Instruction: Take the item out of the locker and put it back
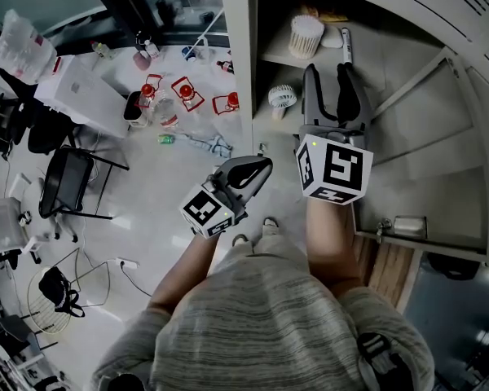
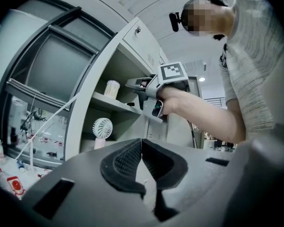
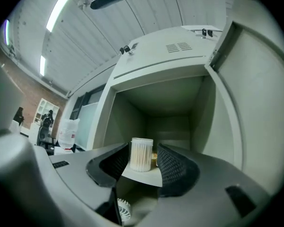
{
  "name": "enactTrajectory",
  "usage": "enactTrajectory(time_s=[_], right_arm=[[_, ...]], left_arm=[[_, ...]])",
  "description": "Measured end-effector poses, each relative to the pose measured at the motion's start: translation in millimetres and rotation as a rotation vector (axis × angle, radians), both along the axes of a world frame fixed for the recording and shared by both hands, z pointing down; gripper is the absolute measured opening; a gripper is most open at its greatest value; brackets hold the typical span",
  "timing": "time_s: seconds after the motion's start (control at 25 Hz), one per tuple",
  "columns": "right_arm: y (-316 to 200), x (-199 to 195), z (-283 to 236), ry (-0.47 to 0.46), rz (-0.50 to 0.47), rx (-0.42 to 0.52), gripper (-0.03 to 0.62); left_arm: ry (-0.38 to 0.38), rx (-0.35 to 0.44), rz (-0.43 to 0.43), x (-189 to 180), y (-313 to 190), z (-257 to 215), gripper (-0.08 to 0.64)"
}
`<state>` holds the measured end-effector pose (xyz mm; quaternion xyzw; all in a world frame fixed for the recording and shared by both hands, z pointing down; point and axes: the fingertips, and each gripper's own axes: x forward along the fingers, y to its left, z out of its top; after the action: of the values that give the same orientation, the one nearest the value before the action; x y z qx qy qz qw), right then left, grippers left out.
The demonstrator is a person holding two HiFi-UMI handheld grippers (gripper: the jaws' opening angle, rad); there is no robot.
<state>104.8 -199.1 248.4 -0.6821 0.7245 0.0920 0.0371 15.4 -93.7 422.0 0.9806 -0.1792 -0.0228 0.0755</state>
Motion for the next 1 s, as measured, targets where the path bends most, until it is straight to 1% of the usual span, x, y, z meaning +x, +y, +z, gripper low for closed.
enactTrajectory(time_s=[0.04, 0.16, 0.32, 0.48, 0.64, 0.84, 1.0], right_arm=[[-3.9, -3.7, -0.1, -0.008, -0.025, -0.015, 0.184], [-15.0, -11.0, -0.9, -0.039, -0.081, -0.056, 0.219], [-27.6, -14.5, -3.3, -0.042, -0.094, -0.093, 0.243], [-45.8, -20.0, 0.4, -0.038, -0.133, -0.164, 0.262], [-62.2, -15.3, 1.9, -0.034, -0.114, -0.204, 0.265], [-77.1, -10.3, 14.5, -0.017, -0.078, -0.292, 0.265], [-84.4, -9.0, 22.0, 0.001, -0.062, -0.343, 0.265]], left_arm=[[0.000, 0.007, -0.002, -0.2, -0.5, -1.7, 0.009], [-0.003, 0.014, -0.011, -1.9, -1.9, -3.9, 0.009], [0.000, 0.023, -0.012, -2.9, -0.6, -6.6, 0.009], [0.005, 0.031, -0.010, -2.1, 1.6, -10.0, 0.009], [0.004, 0.026, -0.012, -3.0, 3.2, -8.8, 0.009], [0.007, 0.026, -0.018, -5.7, 4.1, -9.7, 0.009], [0.007, 0.024, -0.022, -6.6, 3.3, -8.8, 0.009]])
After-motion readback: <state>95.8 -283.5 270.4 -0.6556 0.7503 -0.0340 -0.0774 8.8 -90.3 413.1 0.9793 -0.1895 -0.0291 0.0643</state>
